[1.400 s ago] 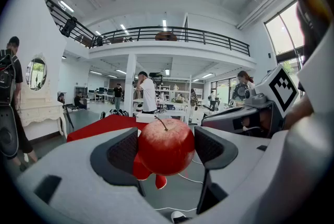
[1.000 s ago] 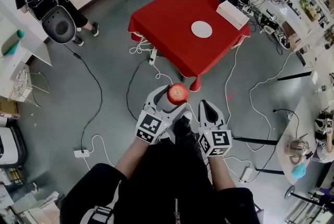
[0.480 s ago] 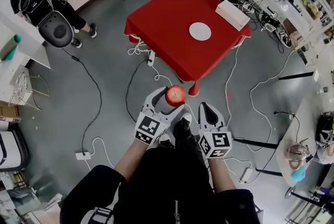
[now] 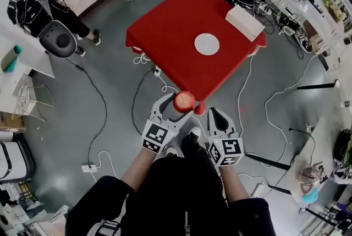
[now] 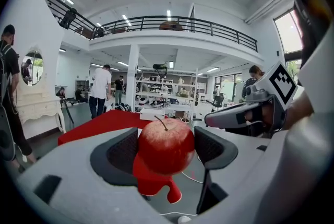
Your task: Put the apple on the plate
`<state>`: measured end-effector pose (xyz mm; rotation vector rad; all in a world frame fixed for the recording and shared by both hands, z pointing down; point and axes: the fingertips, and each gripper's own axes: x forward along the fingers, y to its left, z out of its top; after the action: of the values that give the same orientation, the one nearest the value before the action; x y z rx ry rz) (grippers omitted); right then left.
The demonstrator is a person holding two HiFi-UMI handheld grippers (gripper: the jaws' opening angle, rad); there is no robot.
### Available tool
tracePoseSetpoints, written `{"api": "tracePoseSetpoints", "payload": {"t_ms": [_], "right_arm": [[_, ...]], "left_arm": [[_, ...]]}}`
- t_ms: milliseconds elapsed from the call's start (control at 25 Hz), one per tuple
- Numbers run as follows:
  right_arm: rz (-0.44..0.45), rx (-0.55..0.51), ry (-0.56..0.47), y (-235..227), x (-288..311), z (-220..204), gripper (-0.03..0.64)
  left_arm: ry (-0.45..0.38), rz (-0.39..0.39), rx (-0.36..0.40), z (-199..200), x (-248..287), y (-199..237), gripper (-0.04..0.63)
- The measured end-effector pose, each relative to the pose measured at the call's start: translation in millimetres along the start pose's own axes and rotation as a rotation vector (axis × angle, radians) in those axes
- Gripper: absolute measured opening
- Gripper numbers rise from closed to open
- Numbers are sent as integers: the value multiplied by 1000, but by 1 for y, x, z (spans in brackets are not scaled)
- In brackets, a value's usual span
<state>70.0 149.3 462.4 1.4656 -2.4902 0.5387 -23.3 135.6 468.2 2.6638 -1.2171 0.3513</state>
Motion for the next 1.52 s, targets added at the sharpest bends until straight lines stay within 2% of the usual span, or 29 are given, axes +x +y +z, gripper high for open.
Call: {"api": "tracePoseSetpoints", "payload": {"t_ms": [440,720,1000,1520], "right_arm": [[57,10,12,-62,47,28,11],[59,12,29,-81,74,38,11],[18,18,41,-112,121,55,11],[-93,39,72,-143,235,99,11]], "left_arm": [[3,67,-8,27,68,29,333],[7,59,-27,32,102,50,333],[6,23,-14,39,156,91,333],[23,-126,43,61,249,189,333]]}}
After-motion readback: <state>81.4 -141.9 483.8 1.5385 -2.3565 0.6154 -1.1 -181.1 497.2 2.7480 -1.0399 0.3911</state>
